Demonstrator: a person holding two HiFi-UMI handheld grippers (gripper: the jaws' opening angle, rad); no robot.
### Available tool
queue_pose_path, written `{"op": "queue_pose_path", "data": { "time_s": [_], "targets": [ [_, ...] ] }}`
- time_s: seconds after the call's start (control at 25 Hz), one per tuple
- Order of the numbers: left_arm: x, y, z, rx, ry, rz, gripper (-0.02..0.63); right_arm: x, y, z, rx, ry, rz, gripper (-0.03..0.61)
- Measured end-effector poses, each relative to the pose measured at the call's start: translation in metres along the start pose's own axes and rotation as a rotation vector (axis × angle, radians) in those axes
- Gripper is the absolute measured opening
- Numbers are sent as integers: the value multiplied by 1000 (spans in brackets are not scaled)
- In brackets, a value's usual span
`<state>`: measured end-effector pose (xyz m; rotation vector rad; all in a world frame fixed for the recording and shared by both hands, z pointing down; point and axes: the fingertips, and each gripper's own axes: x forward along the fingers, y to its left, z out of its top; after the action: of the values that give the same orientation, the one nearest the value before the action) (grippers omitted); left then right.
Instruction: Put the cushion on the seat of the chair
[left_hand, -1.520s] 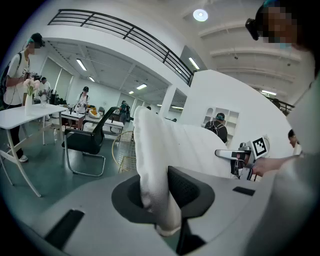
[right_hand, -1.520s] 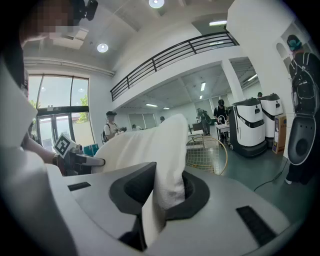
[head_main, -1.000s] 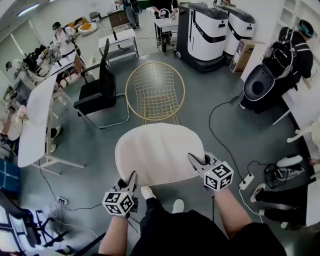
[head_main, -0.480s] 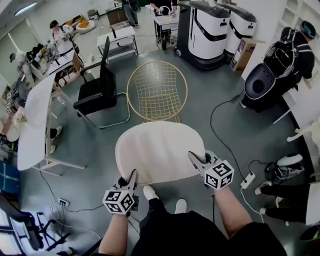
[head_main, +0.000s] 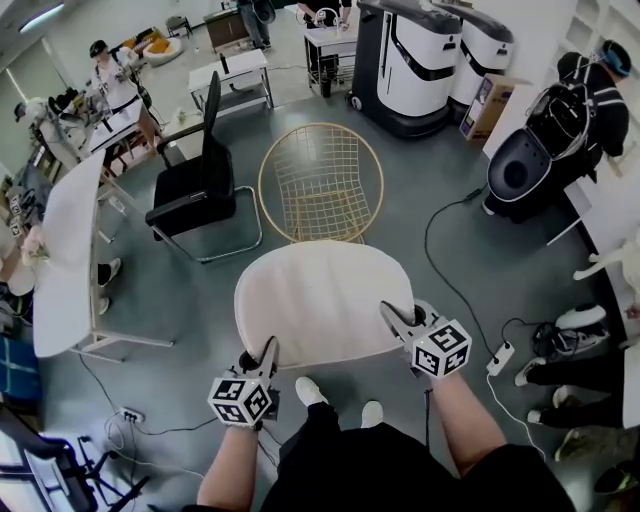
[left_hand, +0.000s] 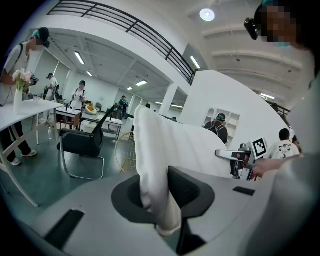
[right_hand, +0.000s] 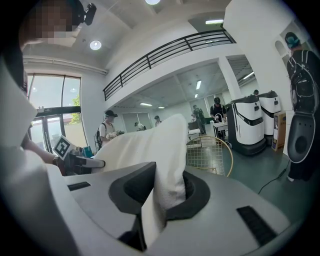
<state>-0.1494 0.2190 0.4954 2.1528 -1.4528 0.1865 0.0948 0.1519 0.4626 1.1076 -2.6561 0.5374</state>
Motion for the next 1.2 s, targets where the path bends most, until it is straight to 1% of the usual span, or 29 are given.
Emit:
{"op": "queue_pose_path", "data": {
  "time_s": [0.4, 0.68, 0.96, 1.2],
  "targets": [
    [16, 65, 36, 12, 5, -34, 81, 67, 14, 22, 7, -9, -36, 72],
    [12, 102, 55, 48, -6, -45, 81, 100, 33, 32, 0, -29, -47, 72],
    [7, 116, 65, 50, -22, -42, 81, 116, 41, 43, -14, -37, -43, 72],
    [10, 114, 74, 50, -36, -38, 81, 119, 35, 54, -23, -41, -34, 72]
  ]
}}
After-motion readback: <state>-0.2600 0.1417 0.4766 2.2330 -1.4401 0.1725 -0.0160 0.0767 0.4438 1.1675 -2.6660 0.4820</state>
